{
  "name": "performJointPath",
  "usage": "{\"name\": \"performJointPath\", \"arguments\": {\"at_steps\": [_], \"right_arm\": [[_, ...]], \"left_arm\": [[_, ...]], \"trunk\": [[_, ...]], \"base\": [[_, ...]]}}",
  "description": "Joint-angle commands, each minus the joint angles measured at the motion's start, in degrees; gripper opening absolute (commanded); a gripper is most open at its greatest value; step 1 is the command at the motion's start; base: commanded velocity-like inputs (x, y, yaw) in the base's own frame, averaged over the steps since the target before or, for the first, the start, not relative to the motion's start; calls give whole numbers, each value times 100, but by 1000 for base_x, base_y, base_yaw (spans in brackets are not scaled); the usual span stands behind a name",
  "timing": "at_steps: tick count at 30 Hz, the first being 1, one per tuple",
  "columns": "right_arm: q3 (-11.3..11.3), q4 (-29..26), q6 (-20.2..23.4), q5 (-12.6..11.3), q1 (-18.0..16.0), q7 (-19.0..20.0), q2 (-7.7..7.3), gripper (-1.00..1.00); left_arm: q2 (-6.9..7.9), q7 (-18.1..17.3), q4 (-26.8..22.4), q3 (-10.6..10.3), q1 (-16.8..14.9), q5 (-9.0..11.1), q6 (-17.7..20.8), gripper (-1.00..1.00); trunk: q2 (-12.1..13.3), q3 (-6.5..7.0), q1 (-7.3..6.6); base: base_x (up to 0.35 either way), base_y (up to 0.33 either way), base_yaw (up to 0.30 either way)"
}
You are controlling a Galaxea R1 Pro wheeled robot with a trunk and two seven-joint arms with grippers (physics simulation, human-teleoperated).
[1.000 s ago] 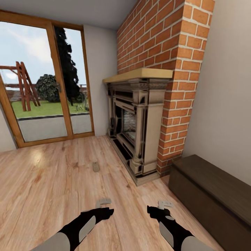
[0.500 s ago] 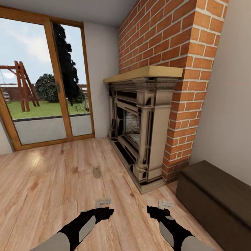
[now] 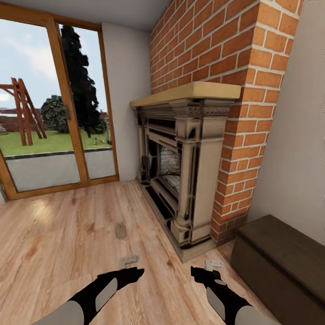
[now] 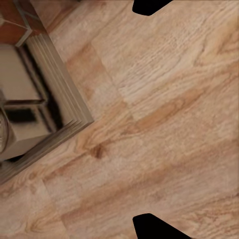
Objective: Place each of the two pumpkins and all three candles from the living room inside a cabinet in the living room (use any cabinet), then make sure every cabinet is closed, and position the cauldron so it is next to a table in the living room.
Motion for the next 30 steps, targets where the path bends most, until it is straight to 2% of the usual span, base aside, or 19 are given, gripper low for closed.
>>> {"name": "performJointPath", "arguments": {"at_steps": [1, 18, 23, 25, 30], "right_arm": [[47, 6, -25, -57, -6, -29, -3, 100], [19, 7, -25, -63, -6, 1, -35, 100], [-4, 13, -29, -54, 0, 731, -87, 100], [-11, 14, -32, -54, 5, 1027, -165, 100], [-54, 15, -33, -57, 10, 1250, -238, 100]], "left_arm": [[10, -9, -9, -21, -2, 46, 21, 100], [16, -35, -20, -30, -2, 66, 4, 100], [16, -36, -25, -35, -2, 65, -17, 100], [16, -36, -30, -37, -2, 64, -26, 100], [11, -19, -49, -49, -2, 52, -35, 100]], "trunk": [[-3, -6, 0], [-3, -6, 0], [-3, -6, 0], [-3, -6, 0], [-3, -6, 0]], "base": [[69, 244, -223], [-70, 309, -282], [-79, 201, -292], [-37, 85, -292], [-15, 34, -292]]}}
